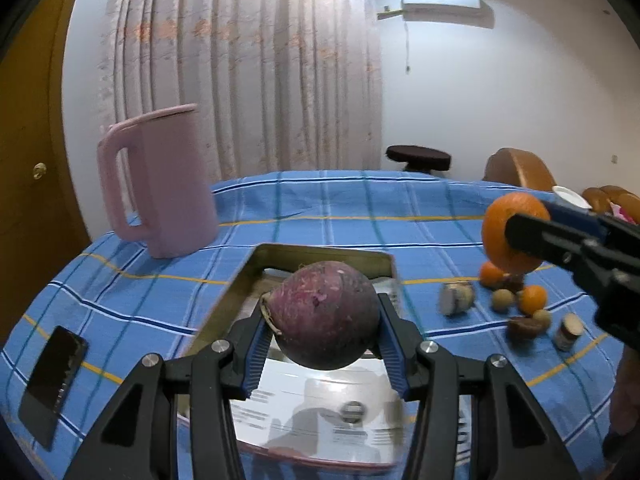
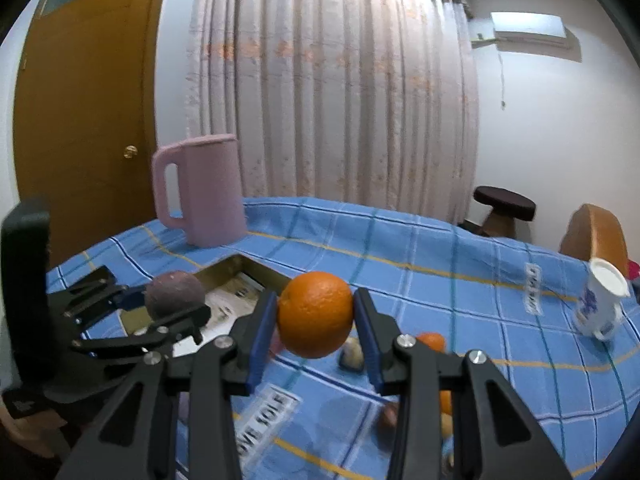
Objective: Organize fruits
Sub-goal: 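Lift and carry the purple fruit and orange over the open tin box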
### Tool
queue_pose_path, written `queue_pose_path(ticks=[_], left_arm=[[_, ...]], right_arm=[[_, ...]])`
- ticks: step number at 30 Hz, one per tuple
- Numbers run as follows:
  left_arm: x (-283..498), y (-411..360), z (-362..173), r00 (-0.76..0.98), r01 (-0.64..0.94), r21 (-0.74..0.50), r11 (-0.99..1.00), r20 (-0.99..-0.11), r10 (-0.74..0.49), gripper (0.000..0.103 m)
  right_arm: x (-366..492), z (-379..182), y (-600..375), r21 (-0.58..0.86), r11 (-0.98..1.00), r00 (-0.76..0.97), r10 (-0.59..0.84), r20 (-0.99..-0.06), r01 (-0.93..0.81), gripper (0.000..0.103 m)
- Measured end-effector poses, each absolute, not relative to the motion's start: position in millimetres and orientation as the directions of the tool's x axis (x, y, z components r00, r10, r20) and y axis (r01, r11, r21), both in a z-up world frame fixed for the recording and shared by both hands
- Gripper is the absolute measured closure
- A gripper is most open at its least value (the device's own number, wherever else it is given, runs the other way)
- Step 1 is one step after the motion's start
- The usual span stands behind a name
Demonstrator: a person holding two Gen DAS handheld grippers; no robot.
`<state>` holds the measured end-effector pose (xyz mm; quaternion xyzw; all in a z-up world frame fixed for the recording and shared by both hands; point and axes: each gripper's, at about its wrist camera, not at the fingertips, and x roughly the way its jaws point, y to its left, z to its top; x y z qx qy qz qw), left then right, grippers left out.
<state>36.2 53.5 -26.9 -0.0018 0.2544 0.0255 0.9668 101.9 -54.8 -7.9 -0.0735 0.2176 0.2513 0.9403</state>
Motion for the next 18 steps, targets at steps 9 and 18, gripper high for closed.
queue_pose_path(ticks=[9,18], left_arm=[[50.7,94.8,-36.4,0.837,-0.113,-0.006,0.994,-0.540,0.092,0.052],[59.3,108.9,-53.3,0.803,-0.132,-0.016,0.991,-0.587,0.097,0.052]], right_arm=[[120.3,-21.9,-1.6,-0.010,0.818,0.721,0.501,-0.478,-0.575,0.061],[126.0,-53.8,24.5,0.000,0.788,0.659,0.514,-0.549,-0.616,0.061]])
